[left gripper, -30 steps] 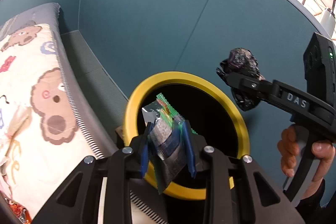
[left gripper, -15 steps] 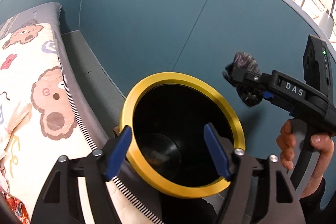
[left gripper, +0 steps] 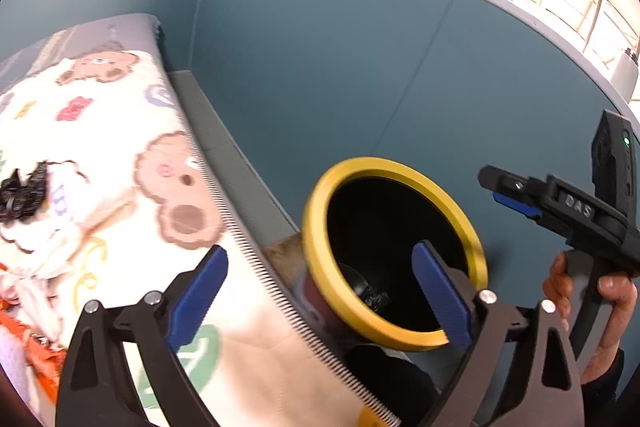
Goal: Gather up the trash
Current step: 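Open both tools to drop the wrapper and bag into the bin, then move both open tools back over the trash on the bed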
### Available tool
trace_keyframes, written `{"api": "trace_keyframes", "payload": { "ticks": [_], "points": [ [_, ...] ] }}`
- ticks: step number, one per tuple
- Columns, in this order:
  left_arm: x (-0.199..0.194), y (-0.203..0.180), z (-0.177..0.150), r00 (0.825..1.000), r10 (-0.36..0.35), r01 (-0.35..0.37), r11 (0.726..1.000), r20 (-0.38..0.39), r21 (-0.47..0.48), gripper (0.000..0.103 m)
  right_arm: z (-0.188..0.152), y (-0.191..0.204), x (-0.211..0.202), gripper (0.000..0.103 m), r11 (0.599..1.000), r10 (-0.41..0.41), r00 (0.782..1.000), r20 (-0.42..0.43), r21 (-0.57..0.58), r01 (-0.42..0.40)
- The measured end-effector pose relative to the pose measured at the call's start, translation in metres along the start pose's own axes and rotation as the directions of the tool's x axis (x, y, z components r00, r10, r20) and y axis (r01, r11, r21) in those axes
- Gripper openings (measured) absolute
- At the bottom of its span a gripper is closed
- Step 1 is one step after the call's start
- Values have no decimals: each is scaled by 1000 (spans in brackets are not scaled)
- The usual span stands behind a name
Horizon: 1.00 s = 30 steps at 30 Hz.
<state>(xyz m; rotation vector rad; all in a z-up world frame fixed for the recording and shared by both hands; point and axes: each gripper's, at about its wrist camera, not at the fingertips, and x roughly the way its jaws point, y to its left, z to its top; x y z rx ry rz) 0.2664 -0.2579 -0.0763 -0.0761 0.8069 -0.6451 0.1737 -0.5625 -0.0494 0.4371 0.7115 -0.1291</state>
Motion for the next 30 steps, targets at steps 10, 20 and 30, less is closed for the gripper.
{"api": "trace_keyframes", "payload": {
  "ticks": [10,20,30],
  "points": [
    [-57,39,-3,991,102,-99,994,91,-38,95,-21,71,-9,75,983,112,994,-18,-142,-114],
    [-105,110,-3,964,227,-211,970,138,-124,95,-33,153,-17,76,939,223,974,-37,-260,-225],
    [-155,204,-10,900,411,-374,900,148,-223,95,-58,226,4,76,880,313,942,-118,-336,-335]
  ]
}}
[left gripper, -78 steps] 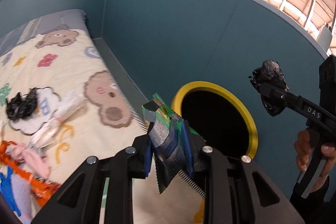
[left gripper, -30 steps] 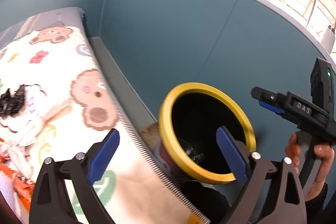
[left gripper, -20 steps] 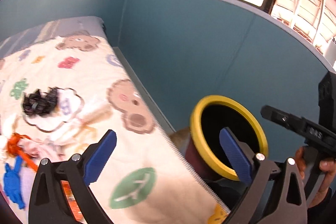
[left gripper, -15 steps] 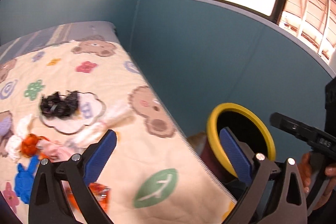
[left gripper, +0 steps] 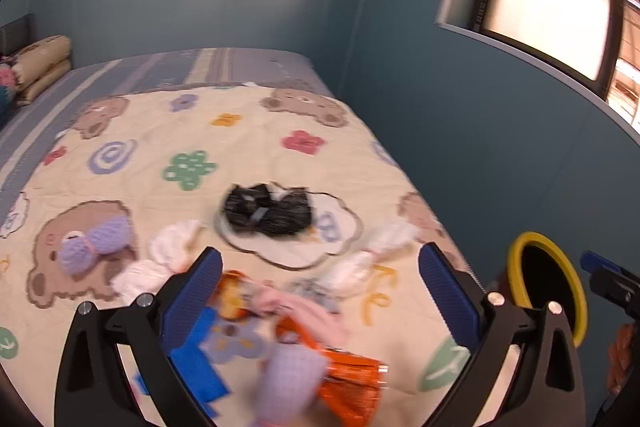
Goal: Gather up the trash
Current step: 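Move both open tools back over the trash on the bed, then grasp a lavender foam net with the left tool while the right tool grasps another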
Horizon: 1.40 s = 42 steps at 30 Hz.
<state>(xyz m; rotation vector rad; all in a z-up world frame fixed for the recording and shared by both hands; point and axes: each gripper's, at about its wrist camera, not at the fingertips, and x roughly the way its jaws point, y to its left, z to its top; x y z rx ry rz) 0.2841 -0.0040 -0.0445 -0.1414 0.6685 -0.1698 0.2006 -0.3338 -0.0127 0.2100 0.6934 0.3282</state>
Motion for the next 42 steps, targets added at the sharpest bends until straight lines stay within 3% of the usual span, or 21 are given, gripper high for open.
{"api": "trace_keyframes", "payload": {
  "ticks": [4,11,15,20,23,26,32,39,42],
  "points": [
    [1,48,6,997,75,-75,996,-1,-42,95,-4,27,25,77,998,43,998,-42,-37,-45],
    [17,131,4,977,209,-212,972,-39,-99,95,-24,74,67,77,986,95,983,-160,-118,-114],
    [33,174,-1,963,258,-266,956,-72,-125,95,-44,103,92,77,972,158,948,-277,-123,-199],
    [52,221,-6,952,281,-296,945,-121,-141,95,-70,135,125,76,951,237,874,-424,-80,-297],
    [59,237,-8,944,299,-316,941,-139,-121,95,-83,151,141,76,942,254,838,-483,-71,-327],
    [69,254,-9,937,307,-327,939,-165,-110,95,-91,160,157,76,943,246,817,-522,-64,-325],
    [90,270,-5,928,316,-327,945,-196,-22,95,-100,171,185,76,945,238,778,-581,-48,-324],
    [112,278,1,947,180,-160,982,-266,96,95,-101,172,206,72,946,236,755,-612,-34,-323],
    [119,275,-1,947,134,-92,984,-291,154,95,-102,174,215,69,945,235,741,-630,-30,-325]
  ]
}}
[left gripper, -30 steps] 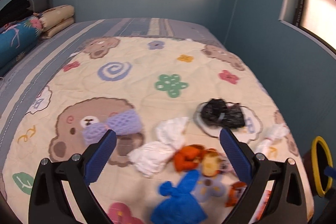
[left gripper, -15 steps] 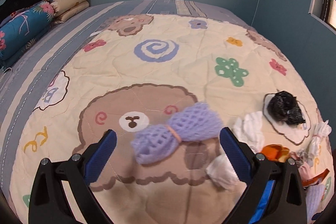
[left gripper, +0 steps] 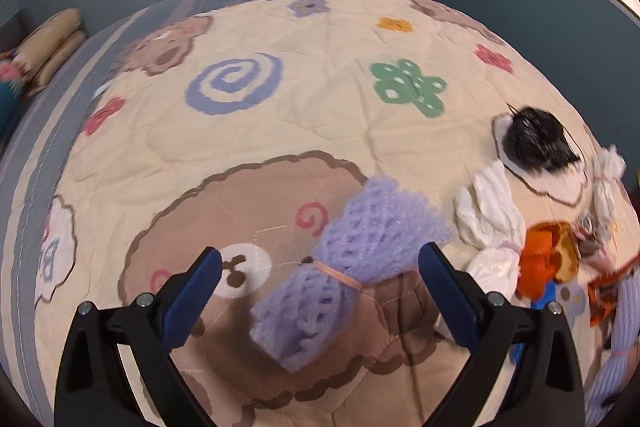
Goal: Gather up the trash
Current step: 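Grasp a lavender foam net with the left tool while the right tool grasps another, then carry both lavender foam nets over the yellow-rimmed bin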
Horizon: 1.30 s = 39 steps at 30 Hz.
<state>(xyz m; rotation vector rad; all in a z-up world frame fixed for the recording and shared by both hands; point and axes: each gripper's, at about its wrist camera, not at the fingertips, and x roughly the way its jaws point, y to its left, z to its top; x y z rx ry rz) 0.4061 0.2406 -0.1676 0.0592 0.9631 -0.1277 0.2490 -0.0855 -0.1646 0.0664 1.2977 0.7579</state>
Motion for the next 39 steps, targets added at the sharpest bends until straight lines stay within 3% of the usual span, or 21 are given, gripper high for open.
{"api": "trace_keyframes", "payload": {
  "ticks": [4,7,8,10,12,14,23,29,39],
  "points": [
    [17,1,-2,999,-18,19,999,-51,37,93,4,1,10,62,1000,-2,1000,-20,-6,2],
    [29,0,-5,995,-33,36,999,-90,33,78,7,1,16,56,1000,-8,1000,-30,-8,7],
    [33,-3,-6,995,-36,41,998,-98,46,70,8,2,17,54,1000,-10,999,-32,-11,10],
    [37,-12,-9,993,-27,37,995,-112,89,53,9,6,20,39,999,-22,999,-34,-29,21],
    [35,-16,-11,993,-32,44,994,-114,103,35,10,9,22,35,999,-22,999,-36,-40,21],
    [31,-15,-11,993,-41,51,995,-113,88,29,10,11,21,31,999,-15,1000,-23,-36,15],
    [-2,-9,-18,993,-63,69,996,-99,60,26,2,22,-7,28,997,22,999,44,-71,-18],
    [-36,-1,-28,992,-112,111,994,-57,-12,26,-10,28,-36,28,997,36,994,101,-75,-29],
    [-82,-27,-50,992,-125,124,990,-10,-61,26,-37,24,-84,28,998,55,982,181,-52,-46]
  ]
}}
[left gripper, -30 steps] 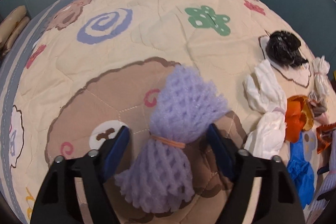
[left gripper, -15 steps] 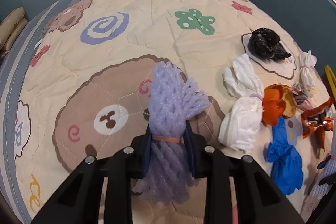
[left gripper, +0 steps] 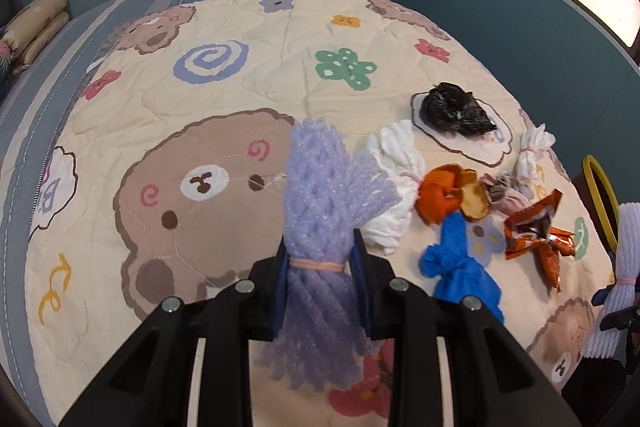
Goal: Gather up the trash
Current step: 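Carry both lavender foam nets over the yellow-rimmed bin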
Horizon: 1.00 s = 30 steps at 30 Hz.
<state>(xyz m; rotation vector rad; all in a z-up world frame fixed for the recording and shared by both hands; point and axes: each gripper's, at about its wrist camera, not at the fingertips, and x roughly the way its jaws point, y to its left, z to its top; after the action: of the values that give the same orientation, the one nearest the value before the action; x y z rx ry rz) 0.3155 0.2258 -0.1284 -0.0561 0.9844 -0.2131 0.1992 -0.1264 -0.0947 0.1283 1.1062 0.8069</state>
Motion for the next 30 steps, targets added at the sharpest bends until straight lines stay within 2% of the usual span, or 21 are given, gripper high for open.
{"api": "trace_keyframes", "payload": {
  "ticks": [8,21,30],
  "points": [
    [-21,-47,-14,998,-29,30,999,55,-18,26,-16,-16,-40,28,999,-21,998,67,39,18],
    [-34,-120,-20,991,-99,104,994,92,-46,27,-38,-56,-98,28,989,-85,982,167,137,62],
    [-37,-181,-15,990,-114,110,993,86,49,27,-40,-81,-128,28,980,-129,965,229,176,90]
  ]
}}
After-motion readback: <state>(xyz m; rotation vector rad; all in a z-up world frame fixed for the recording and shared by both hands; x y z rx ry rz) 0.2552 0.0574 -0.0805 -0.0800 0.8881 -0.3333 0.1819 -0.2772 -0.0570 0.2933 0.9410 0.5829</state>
